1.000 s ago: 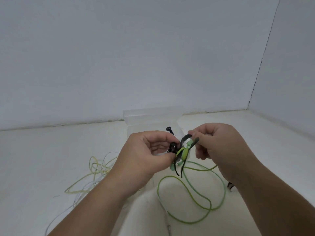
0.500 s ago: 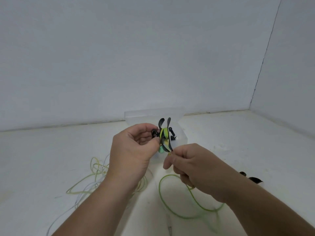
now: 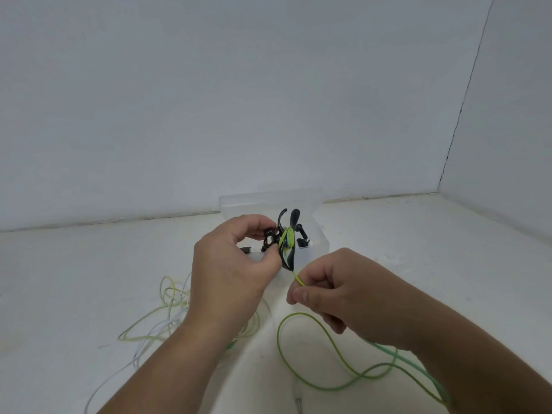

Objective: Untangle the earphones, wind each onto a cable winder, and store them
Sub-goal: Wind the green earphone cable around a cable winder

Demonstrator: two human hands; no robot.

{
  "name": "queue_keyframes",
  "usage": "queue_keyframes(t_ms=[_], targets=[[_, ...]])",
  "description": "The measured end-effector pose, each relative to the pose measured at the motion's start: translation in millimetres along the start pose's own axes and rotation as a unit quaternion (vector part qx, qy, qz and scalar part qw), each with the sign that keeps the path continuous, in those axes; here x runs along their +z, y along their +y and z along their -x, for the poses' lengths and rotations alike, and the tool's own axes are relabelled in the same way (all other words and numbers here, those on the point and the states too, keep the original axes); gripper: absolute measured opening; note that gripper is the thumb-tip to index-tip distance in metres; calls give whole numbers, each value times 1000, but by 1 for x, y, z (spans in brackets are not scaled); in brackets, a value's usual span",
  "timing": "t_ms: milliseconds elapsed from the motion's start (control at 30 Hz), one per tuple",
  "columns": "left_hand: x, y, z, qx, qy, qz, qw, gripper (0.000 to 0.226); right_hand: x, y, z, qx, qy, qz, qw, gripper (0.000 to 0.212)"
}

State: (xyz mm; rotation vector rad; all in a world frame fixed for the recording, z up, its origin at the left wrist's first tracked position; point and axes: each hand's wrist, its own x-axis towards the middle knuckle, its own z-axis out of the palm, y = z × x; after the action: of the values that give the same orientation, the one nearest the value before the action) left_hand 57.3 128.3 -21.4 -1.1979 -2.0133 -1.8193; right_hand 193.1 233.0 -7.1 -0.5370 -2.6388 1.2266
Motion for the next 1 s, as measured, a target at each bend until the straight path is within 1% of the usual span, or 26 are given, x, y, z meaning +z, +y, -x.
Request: queue_keyframes(t_ms=[33, 133, 267, 333, 433, 767, 867, 933, 1000], targets=[[0, 0, 1, 14, -1, -14, 1000, 29, 1, 0, 0, 0, -4, -1, 1000, 24], [0, 0, 3, 38, 3, -37, 999, 31, 1, -1, 1, 8, -7, -22, 1000, 22], [2, -1, 1, -9, 8, 24, 1000, 26, 3, -1, 1, 16, -32, -42, 998, 27], [2, -3, -1, -24, 5, 38, 999, 25, 3, 0, 0, 15, -26, -50, 998, 28], [0, -4, -3, -20, 0, 26, 999, 27, 0, 1, 0, 13, -5, -76, 997, 29], [-1, -6, -3, -9, -15, 9, 1000, 28, -5, 3, 1, 20, 4, -91, 996, 30], [0, -3, 0, 10, -17, -5, 1000, 27, -4, 2, 2, 12, -6, -117, 993, 29], [1, -1, 3, 39, -30, -29, 998, 28, -3, 1, 3, -4, -13, -117, 993, 25], [3, -1, 5, 72, -48, -62, 994, 30, -4, 0, 4, -27, -2, -108, 994, 20]])
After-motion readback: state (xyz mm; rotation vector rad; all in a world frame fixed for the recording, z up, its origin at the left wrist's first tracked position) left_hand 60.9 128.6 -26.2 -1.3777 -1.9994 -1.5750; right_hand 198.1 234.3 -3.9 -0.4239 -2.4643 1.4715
